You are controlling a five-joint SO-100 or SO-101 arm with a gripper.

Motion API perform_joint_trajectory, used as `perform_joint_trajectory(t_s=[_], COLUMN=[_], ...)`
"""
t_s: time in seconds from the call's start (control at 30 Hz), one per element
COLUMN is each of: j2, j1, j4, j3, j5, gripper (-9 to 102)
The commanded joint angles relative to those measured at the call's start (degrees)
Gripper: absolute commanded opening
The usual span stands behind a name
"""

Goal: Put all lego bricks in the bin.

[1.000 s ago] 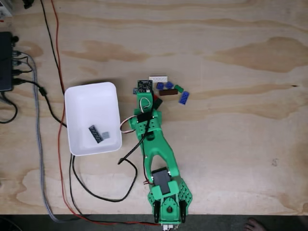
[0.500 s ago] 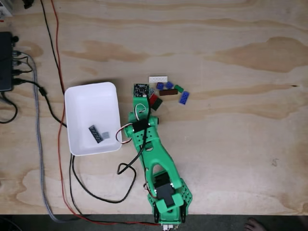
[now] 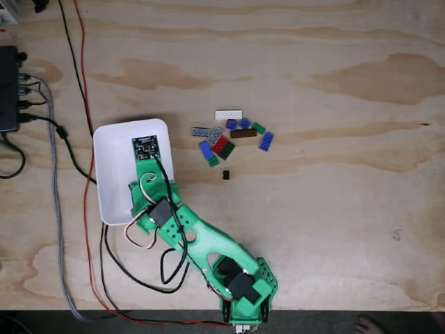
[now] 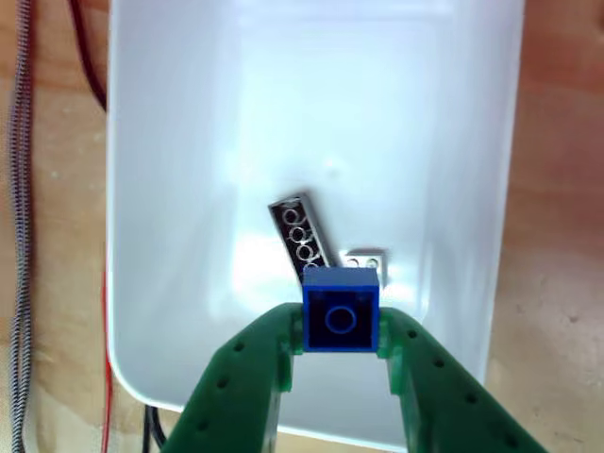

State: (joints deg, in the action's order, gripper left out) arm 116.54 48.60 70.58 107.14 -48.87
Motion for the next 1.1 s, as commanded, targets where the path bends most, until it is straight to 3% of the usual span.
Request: perform_joint_trajectory(t_s=[0.0, 0.13, 0.23, 0.4, 0.5, 1.07], j2=[-4.22, 0.53, 6.59, 20.04, 18.19, -3.25], j1=[1.58, -2.90, -10.20, -31.99, -38.32, -42.54], j4=[-2.11, -3.43, -0.97, -3.16, -3.69, -22.24], j3=[-1.58, -2.55, -4.39, 12.39, 22.94, 31.73], j5=[2.99, 5.27, 2.46, -17.93, -26.10, -29.44], gripper=[19, 27, 26, 9, 7, 15])
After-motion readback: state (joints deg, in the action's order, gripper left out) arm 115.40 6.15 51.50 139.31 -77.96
